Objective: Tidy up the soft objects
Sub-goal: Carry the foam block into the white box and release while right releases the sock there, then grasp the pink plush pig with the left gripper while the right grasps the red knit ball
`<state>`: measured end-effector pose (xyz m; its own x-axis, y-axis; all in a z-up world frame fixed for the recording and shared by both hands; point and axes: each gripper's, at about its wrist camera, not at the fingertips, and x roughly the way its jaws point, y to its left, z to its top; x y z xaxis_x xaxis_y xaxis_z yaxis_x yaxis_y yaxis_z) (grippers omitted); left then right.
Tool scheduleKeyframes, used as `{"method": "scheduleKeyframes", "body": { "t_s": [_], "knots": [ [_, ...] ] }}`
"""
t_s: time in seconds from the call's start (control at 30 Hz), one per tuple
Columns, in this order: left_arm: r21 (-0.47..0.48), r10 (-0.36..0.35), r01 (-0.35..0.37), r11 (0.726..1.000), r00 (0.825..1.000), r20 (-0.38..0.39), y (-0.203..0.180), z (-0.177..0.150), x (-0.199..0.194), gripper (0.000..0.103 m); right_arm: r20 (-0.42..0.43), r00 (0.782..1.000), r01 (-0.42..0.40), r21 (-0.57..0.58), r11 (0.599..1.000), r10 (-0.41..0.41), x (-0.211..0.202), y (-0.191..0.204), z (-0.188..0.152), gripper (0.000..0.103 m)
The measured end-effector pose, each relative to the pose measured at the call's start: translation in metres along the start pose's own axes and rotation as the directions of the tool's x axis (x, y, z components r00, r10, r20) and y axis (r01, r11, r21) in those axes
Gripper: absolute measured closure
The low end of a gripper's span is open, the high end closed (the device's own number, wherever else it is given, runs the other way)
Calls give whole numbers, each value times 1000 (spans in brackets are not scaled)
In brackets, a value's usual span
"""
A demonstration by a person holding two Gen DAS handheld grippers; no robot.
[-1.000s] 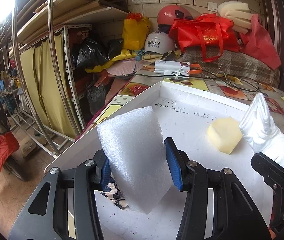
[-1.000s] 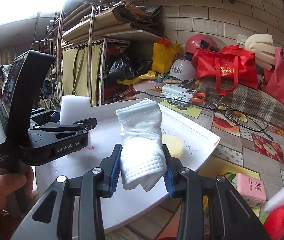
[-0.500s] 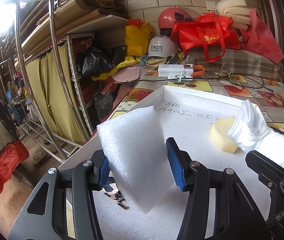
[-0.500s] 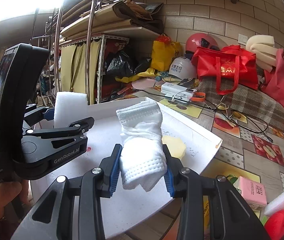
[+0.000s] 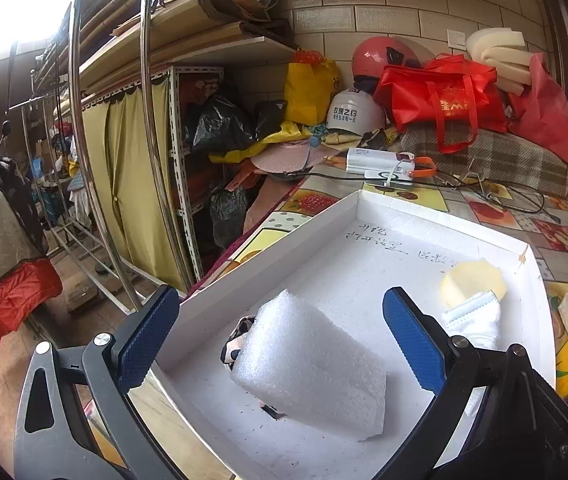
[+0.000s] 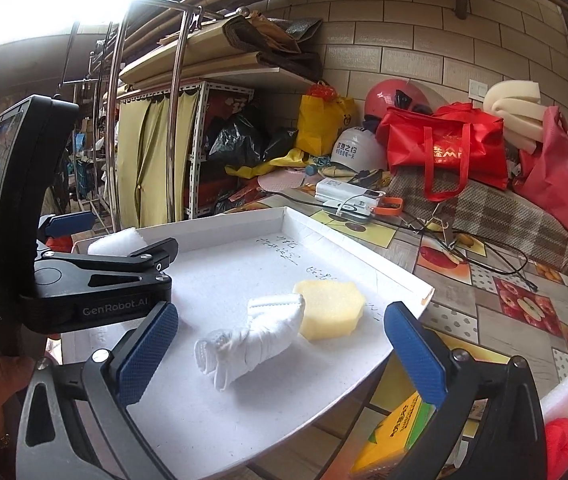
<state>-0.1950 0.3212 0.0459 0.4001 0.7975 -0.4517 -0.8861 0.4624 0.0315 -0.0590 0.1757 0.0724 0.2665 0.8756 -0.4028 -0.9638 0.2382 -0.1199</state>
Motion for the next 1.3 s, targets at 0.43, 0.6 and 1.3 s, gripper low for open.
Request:
{"method": "scheduleKeyframes", "body": {
  "t_s": [0.43,0.6,1.3],
  "knots": [
    [-36,20,-17,999,997,74,7,-2,-13,0,111,994,-9,-49,999,15,-31,7,-7,0],
    [-37,20,-17,999,997,78,8,-2,-14,0,112,993,-24,-129,991,38,-42,20,-13,0],
    [225,-388,369,902,921,46,-83,-37,-95,0,66,989,127,41,991,-129,-135,-101,-69,0]
  ]
}}
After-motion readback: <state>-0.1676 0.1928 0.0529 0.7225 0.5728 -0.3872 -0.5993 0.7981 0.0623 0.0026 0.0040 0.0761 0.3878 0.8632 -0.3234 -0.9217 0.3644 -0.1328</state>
